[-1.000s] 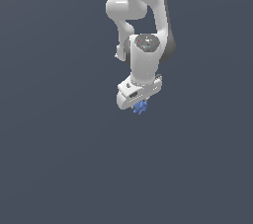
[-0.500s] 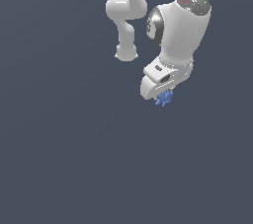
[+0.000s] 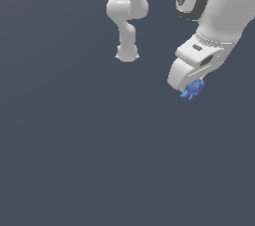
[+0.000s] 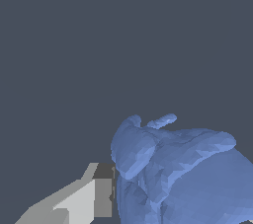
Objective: Pick up the object and move it to a goal position.
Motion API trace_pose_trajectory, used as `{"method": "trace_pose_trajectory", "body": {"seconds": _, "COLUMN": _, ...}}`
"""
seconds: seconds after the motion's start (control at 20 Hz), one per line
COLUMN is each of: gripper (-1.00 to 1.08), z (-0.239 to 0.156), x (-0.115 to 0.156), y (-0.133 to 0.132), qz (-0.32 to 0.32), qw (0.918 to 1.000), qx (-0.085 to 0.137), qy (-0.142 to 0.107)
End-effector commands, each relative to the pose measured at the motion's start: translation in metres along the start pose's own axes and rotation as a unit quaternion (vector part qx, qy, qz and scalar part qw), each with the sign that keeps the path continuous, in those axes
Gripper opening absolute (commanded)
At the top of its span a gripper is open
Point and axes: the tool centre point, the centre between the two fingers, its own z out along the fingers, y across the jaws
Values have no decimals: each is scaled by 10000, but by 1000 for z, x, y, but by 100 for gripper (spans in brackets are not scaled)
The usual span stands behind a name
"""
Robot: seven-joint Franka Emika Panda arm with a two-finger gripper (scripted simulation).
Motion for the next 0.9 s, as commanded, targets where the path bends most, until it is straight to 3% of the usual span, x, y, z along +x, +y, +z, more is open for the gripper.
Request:
{"method": "trace_pose_trajectory", "body": {"seconds": 0.0, "gripper": -100, "z": -13, "x": 9, "y": -7, "qz": 6, "qw": 10000, "qx": 1, "qy": -6}}
{"method": "trace_pose_trajectory", "body": {"seconds": 0.85, "gripper": -100, "z": -41, "x": 32, "y": -23, "qz": 6, "qw": 10000, "qx": 1, "qy": -6}}
